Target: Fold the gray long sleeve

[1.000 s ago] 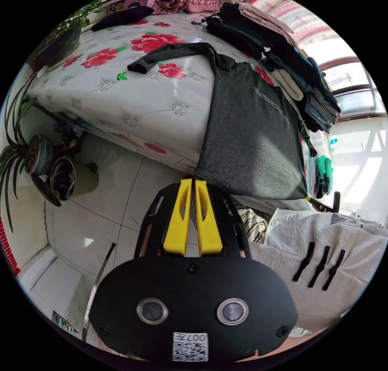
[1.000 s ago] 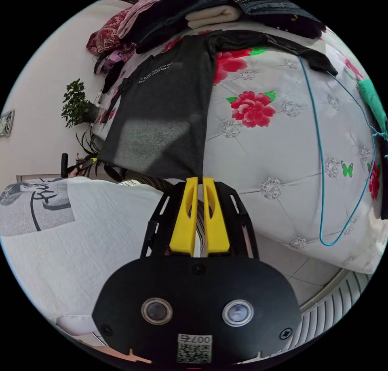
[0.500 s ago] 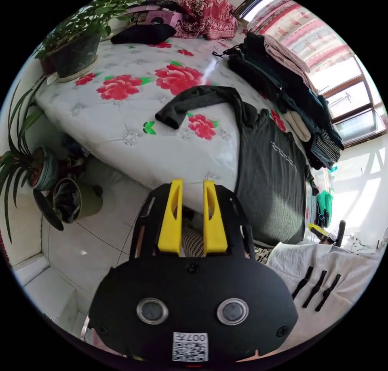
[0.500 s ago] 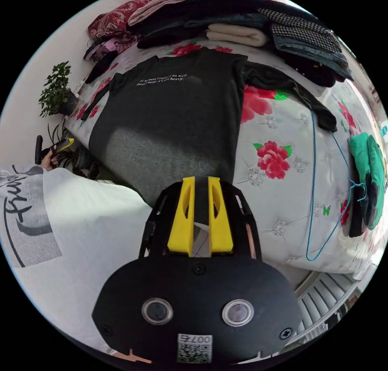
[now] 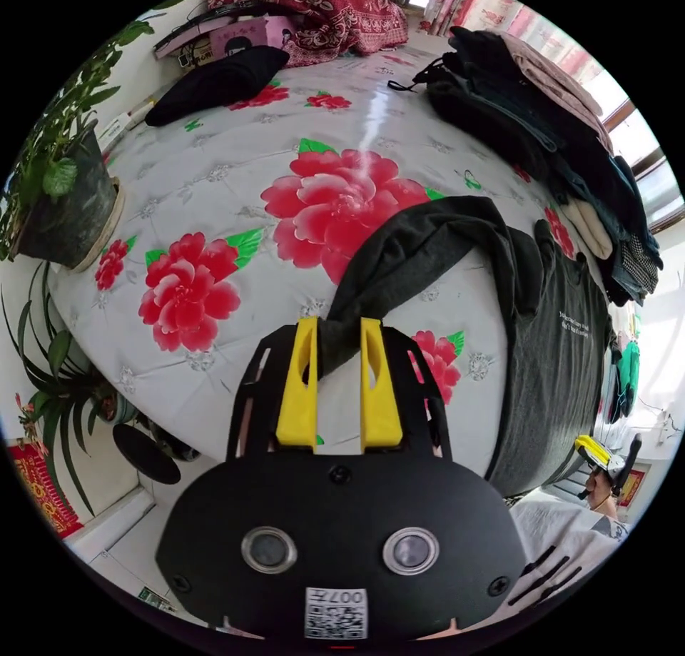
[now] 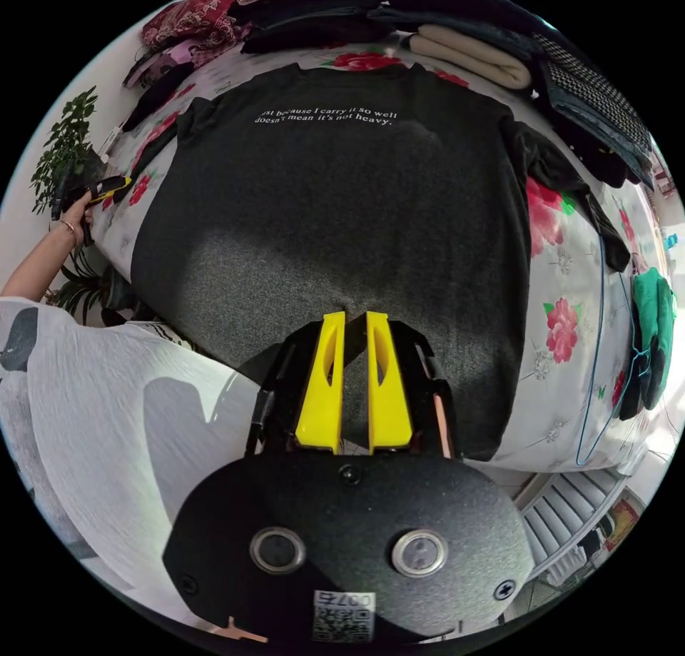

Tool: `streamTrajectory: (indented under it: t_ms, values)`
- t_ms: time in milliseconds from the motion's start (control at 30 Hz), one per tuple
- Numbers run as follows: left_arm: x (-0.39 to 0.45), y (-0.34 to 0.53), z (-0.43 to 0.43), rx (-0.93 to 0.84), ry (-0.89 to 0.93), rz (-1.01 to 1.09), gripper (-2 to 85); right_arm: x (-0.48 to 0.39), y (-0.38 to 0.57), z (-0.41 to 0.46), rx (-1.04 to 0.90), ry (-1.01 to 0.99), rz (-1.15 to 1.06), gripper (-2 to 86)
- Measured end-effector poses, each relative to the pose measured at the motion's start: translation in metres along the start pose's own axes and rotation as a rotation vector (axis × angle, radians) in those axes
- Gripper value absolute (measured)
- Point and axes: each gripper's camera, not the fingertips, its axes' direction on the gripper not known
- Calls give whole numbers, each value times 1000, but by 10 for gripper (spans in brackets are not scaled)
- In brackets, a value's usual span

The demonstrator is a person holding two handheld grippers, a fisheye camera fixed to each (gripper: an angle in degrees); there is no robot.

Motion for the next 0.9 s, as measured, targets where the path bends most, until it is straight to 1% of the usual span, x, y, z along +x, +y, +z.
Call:
streamTrajectory:
  t_ms: [33,133,200,267,300,367,433,500,633,700,733,800,833,900]
  values:
    - [-1,-3,-2,4,10,6,46,0,-1,-1,-2,-6,14,53]
    - [-31,-10,-21,39,-46,-78,35,-7,-6,-4,-7,-9,43,52]
    - [-78,3,-48,110,-74,-241,37,-14,-8,-6,-2,7,46,51]
    - [-113,19,-63,141,-96,-366,43,-17,-8,-7,7,4,61,49]
    - [-131,28,-67,133,-73,-405,52,-18,-8,-8,14,-5,72,48]
    - [-148,39,-71,123,-35,-439,68,-18,-9,-11,9,-31,92,46]
    - [-155,47,-80,168,-7,-434,79,-15,-15,-14,-18,-56,113,42]
    - [-157,48,-92,184,15,-441,86,-9,-23,-29,43,-58,128,37]
    - [-132,38,-126,283,-47,-392,86,10,-53,-59,154,-60,145,32]
    - [-95,19,-138,357,-16,-307,86,25,-83,-73,204,-57,153,31]
    - [-83,12,-137,366,8,-274,87,29,-92,-76,215,-56,154,31]
    - [-30,-27,-114,333,158,-117,90,41,-128,-82,241,-58,150,30]
    - [-16,-38,-105,310,196,-78,90,44,-138,-82,243,-55,148,30]
    - [41,-80,-62,190,254,59,88,54,-176,-81,246,-53,148,29]
